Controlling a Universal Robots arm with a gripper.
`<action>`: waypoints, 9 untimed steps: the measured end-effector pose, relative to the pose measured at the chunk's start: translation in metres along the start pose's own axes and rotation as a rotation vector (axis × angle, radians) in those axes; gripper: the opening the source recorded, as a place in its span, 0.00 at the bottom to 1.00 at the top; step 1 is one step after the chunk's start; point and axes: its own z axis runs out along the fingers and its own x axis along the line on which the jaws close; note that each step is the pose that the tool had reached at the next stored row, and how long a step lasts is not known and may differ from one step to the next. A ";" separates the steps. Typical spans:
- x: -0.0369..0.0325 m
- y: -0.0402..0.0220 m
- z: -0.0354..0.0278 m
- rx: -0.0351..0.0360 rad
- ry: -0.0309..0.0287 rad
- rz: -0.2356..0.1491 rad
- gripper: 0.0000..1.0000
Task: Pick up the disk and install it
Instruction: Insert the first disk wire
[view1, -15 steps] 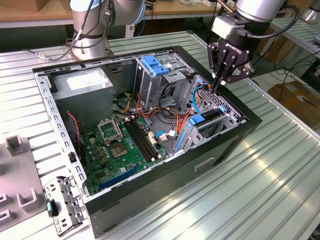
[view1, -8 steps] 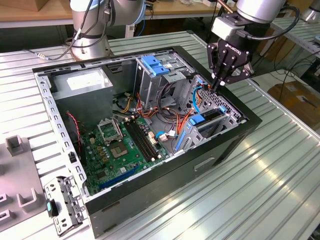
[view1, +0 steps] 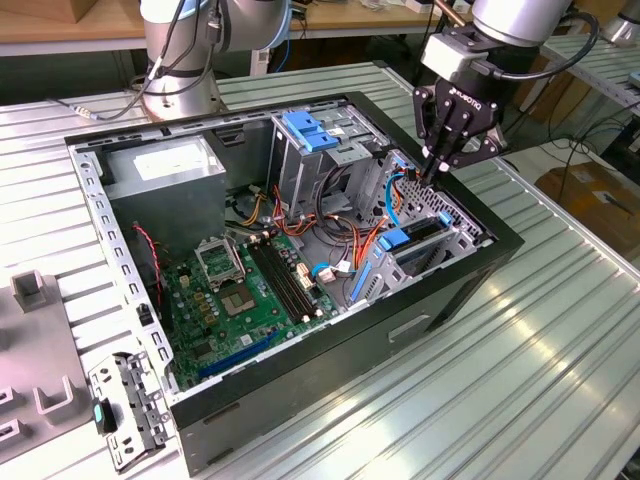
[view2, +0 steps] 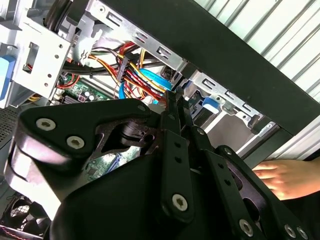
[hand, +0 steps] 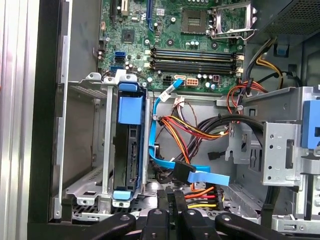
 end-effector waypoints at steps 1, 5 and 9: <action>0.0000 0.0004 0.0000 0.0000 0.0000 0.000 0.16; 0.0000 0.0014 0.0000 0.0000 0.0001 0.000 0.16; 0.0051 0.0025 0.0006 0.0000 -0.0001 0.000 0.16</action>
